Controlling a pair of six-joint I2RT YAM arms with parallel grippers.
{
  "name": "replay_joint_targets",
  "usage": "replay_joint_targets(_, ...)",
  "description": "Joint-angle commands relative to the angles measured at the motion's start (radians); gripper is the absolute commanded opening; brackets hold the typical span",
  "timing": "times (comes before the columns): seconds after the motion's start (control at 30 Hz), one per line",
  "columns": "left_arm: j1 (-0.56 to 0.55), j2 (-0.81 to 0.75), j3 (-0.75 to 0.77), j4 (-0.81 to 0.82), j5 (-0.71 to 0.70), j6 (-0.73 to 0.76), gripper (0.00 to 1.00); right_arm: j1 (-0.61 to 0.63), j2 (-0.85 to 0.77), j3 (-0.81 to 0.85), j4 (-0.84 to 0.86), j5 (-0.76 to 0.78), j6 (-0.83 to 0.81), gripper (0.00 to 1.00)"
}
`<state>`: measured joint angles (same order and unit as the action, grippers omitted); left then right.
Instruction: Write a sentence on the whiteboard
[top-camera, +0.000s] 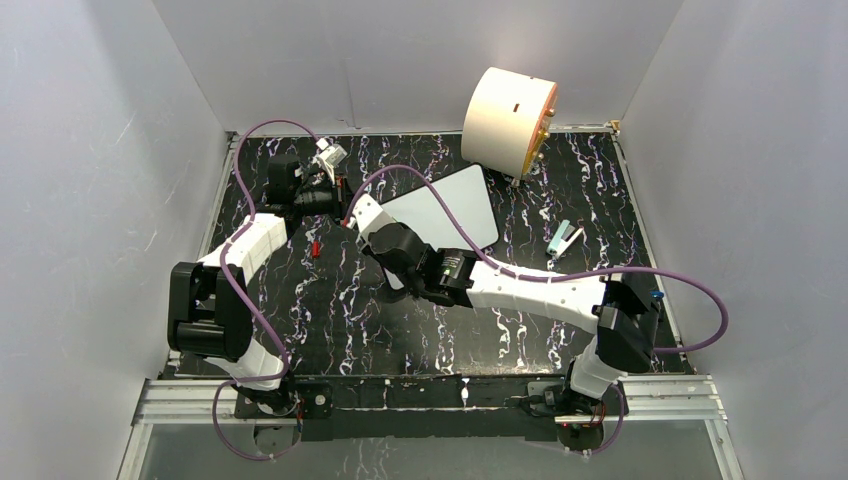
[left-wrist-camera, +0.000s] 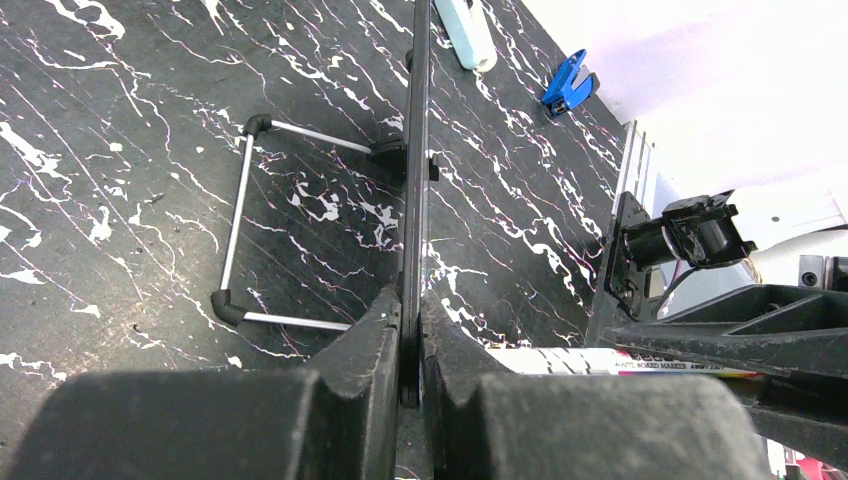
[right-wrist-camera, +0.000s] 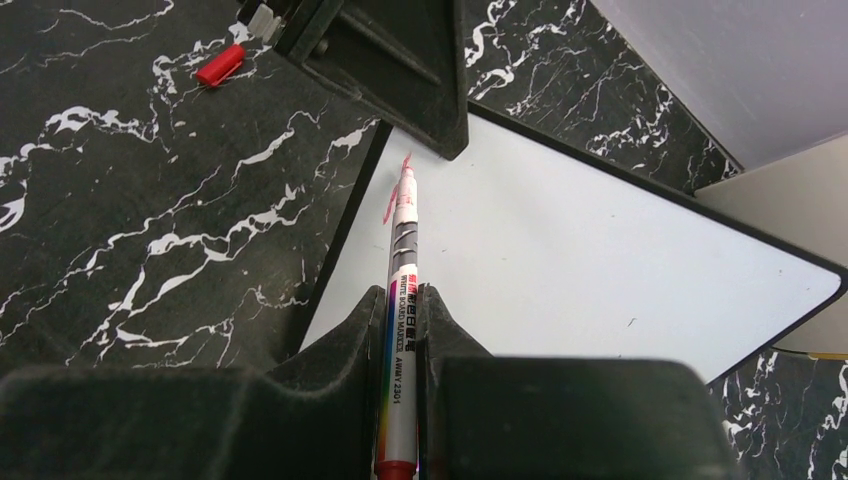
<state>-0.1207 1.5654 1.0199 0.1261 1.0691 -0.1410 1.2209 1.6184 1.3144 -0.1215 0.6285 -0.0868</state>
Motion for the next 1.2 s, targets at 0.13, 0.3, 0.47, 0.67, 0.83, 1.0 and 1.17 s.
replay_joint_targets(0.13,-0.022,-0.004,-0.009,-0.045,-0.015,0.017,0.0,0.004,-0.01,0.008,0.091,0.053,-0.027,0.0)
replay_joint_targets(0.3,-0.022,-0.004,-0.008,-0.045,-0.015,0.018,0.0,0.002,0.0,0.013,0.097,0.045,-0.03,0.0)
replay_joint_targets(0.47,-0.023,-0.004,-0.008,-0.045,-0.015,0.018,0.0,0.001,0.013,0.024,0.094,0.032,-0.031,0.0)
replay_joint_targets(0.67,-0.023,-0.004,-0.009,-0.045,-0.017,0.019,0.0,-0.004,0.023,0.029,0.088,0.028,-0.03,0.0)
replay_joint_targets(0.83,-0.023,-0.002,-0.009,-0.045,-0.015,0.02,0.0,-0.009,0.025,0.026,0.09,0.025,-0.027,0.0)
replay_joint_targets(1.0,-0.025,-0.002,-0.009,-0.045,-0.014,0.02,0.0,-0.012,0.033,0.033,0.086,0.018,-0.027,0.0)
replay_joint_targets(1.17,-0.025,-0.002,-0.01,-0.045,-0.012,0.021,0.0,-0.017,0.037,0.034,0.083,0.024,-0.027,0.0)
